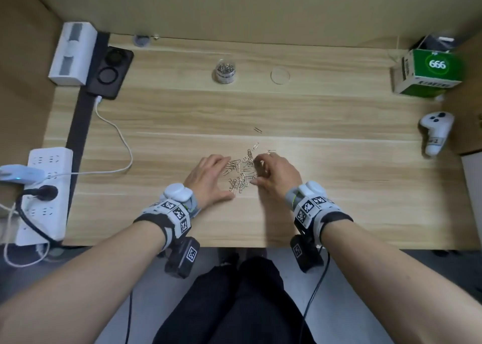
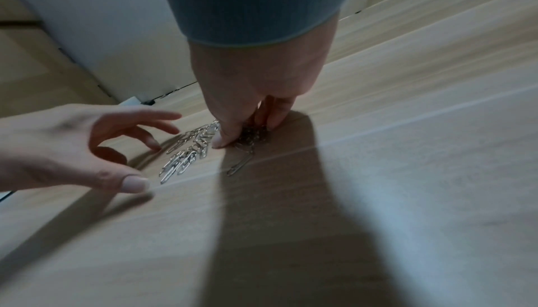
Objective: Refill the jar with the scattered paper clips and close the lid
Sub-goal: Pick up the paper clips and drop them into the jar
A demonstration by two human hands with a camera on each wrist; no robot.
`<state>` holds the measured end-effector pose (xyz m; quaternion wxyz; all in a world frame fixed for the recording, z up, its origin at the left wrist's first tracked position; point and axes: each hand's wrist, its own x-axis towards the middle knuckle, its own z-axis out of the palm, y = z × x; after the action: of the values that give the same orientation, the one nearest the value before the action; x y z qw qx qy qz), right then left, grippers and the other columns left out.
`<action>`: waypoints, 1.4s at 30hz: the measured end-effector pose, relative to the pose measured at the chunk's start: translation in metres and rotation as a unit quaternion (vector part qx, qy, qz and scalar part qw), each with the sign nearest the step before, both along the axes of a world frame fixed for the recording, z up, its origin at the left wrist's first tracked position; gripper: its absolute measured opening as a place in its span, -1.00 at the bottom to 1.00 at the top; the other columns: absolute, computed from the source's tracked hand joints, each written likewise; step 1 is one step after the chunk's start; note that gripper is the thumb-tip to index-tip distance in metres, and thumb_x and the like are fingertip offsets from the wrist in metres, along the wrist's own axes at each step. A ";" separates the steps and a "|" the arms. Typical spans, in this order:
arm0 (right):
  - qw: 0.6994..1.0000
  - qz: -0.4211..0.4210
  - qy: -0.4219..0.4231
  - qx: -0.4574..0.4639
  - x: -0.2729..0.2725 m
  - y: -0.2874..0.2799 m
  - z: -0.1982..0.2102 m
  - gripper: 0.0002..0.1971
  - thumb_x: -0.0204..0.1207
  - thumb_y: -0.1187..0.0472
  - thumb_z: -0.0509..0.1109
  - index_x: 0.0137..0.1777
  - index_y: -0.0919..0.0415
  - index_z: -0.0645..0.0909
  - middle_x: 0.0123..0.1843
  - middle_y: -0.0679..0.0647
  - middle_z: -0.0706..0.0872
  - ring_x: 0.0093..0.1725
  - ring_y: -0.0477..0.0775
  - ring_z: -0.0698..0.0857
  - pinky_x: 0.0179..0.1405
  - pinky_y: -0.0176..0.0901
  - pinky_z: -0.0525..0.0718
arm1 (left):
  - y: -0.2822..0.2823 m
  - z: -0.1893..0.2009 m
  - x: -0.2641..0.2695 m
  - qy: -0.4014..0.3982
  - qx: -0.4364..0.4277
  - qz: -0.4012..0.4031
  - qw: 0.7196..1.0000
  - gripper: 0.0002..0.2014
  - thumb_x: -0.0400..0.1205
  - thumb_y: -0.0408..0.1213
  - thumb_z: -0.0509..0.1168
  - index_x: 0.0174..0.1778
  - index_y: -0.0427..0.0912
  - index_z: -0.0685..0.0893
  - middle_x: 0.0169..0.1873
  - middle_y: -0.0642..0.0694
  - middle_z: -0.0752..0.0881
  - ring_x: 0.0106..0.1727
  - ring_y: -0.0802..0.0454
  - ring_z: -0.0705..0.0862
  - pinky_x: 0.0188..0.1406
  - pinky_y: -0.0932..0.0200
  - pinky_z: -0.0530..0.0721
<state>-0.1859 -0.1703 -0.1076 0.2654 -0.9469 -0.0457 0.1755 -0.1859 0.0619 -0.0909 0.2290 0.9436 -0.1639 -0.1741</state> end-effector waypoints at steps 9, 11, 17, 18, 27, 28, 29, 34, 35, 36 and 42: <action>0.998 -0.032 -0.010 0.048 -0.009 0.000 -0.006 -0.84 0.52 0.13 0.49 -0.02 0.20 0.66 0.00 0.12 0.70 0.02 0.24 0.67 -0.12 -0.06 0.45 | -0.035 -0.010 0.002 0.013 0.055 0.052 0.997 -0.10 0.20 0.10 0.62 0.45 0.09 0.39 0.25 -0.10 0.35 0.18 -0.15 0.43 0.26 -0.04 0.52; 0.995 -0.065 -0.009 0.070 -0.011 -0.006 -0.005 -0.81 0.50 0.11 0.52 -0.06 0.22 0.66 -0.04 0.13 0.73 -0.01 0.21 0.67 -0.16 -0.08 0.42 | -0.041 -0.008 0.009 0.030 0.040 0.062 0.997 -0.20 0.21 0.03 0.64 0.36 0.04 0.48 0.19 -0.10 0.38 0.11 -0.13 0.46 0.18 -0.01 0.55; 0.970 -0.207 0.023 0.128 -0.020 -0.029 -0.007 -0.78 0.38 0.02 0.60 -0.21 0.17 0.72 -0.34 0.02 0.75 -0.24 0.17 0.70 -0.14 0.05 0.68 | -0.056 -0.007 0.025 0.060 -0.006 0.079 0.995 -0.51 0.29 -0.16 0.63 0.08 -0.10 0.62 -0.05 -0.03 0.61 -0.02 -0.09 0.63 -0.10 0.08 0.53; 0.967 -0.217 0.032 0.132 -0.020 -0.031 -0.008 -0.77 0.37 -0.01 0.59 -0.20 0.15 0.73 -0.34 0.02 0.77 -0.23 0.17 0.73 -0.12 0.07 0.71 | -0.057 -0.007 0.025 0.069 -0.009 0.091 0.993 -0.56 0.28 -0.18 0.64 0.01 -0.10 0.66 -0.12 0.00 0.62 -0.05 -0.09 0.64 -0.15 0.11 0.50; 0.943 -0.267 0.094 0.176 0.002 -0.031 0.004 -0.85 0.34 0.10 0.63 -0.19 0.17 0.81 -0.33 0.07 0.84 -0.24 0.17 0.83 -0.02 0.24 0.80 | -0.055 0.001 0.037 0.138 -0.021 0.105 0.985 -0.85 0.36 -0.18 0.60 -0.33 -0.08 0.76 -0.32 0.02 0.76 -0.20 0.02 0.72 -0.21 0.23 0.58; 0.939 -0.277 0.094 0.179 0.007 -0.029 0.005 -0.84 0.33 0.09 0.63 -0.20 0.16 0.81 -0.33 0.07 0.84 -0.25 0.16 0.83 -0.02 0.24 0.80 | -0.052 0.003 0.041 0.144 -0.026 0.111 0.983 -0.85 0.37 -0.18 0.60 -0.35 -0.07 0.74 -0.34 0.03 0.76 -0.21 0.03 0.73 -0.21 0.22 0.60; 0.937 -0.283 0.092 0.185 0.013 -0.027 0.010 -0.86 0.33 0.12 0.64 -0.21 0.17 0.81 -0.34 0.08 0.84 -0.29 0.14 0.82 -0.02 0.24 0.80 | -0.048 0.006 0.046 0.143 -0.030 0.116 0.983 -0.85 0.37 -0.18 0.59 -0.36 -0.07 0.74 -0.33 0.02 0.75 -0.22 0.03 0.72 -0.21 0.23 0.58; 0.920 -0.310 0.092 0.223 0.040 -0.015 0.034 -0.87 0.41 0.28 0.60 -0.35 0.17 0.77 -0.41 0.14 0.79 -0.40 0.04 0.72 0.00 0.26 0.80 | -0.029 0.029 0.077 0.124 -0.062 0.156 0.978 -0.88 0.40 -0.24 0.57 -0.32 -0.17 0.78 -0.37 -0.02 0.77 -0.33 0.04 0.69 -0.32 0.27 0.57; 0.922 -0.301 0.091 0.225 0.050 -0.013 0.039 -0.87 0.41 0.27 0.60 -0.36 0.16 0.78 -0.43 0.13 0.79 -0.40 0.03 0.70 0.00 0.28 0.79 | -0.026 0.037 0.089 0.123 -0.071 0.166 0.976 -0.88 0.41 -0.25 0.57 -0.32 -0.20 0.78 -0.41 -0.03 0.76 -0.34 0.00 0.70 -0.29 0.23 0.63; 0.924 -0.293 0.089 0.231 0.060 -0.011 0.041 -0.87 0.40 0.26 0.59 -0.36 0.12 0.79 -0.43 0.12 0.78 -0.39 0.04 0.70 0.00 0.33 0.78 | -0.024 0.044 0.100 0.121 -0.077 0.174 0.974 -0.87 0.41 -0.25 0.56 -0.32 -0.21 0.78 -0.43 -0.03 0.74 -0.34 -0.01 0.70 -0.27 0.20 0.64; 0.899 -0.300 0.088 0.308 0.138 0.010 0.073 -0.79 0.46 0.38 0.55 -0.39 0.19 0.73 -0.39 0.19 0.71 -0.30 0.20 0.68 0.00 0.41 0.73 | -0.020 0.075 0.178 0.079 -0.098 0.209 0.970 -0.85 0.41 -0.22 0.58 -0.37 -0.18 0.77 -0.45 -0.07 0.79 -0.43 0.11 0.66 -0.31 0.28 0.55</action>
<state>-0.0478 -0.1599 -0.0346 0.5867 -0.7674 0.2125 0.1476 -0.0081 0.0423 -0.0154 0.3640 0.9131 0.0392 -0.1796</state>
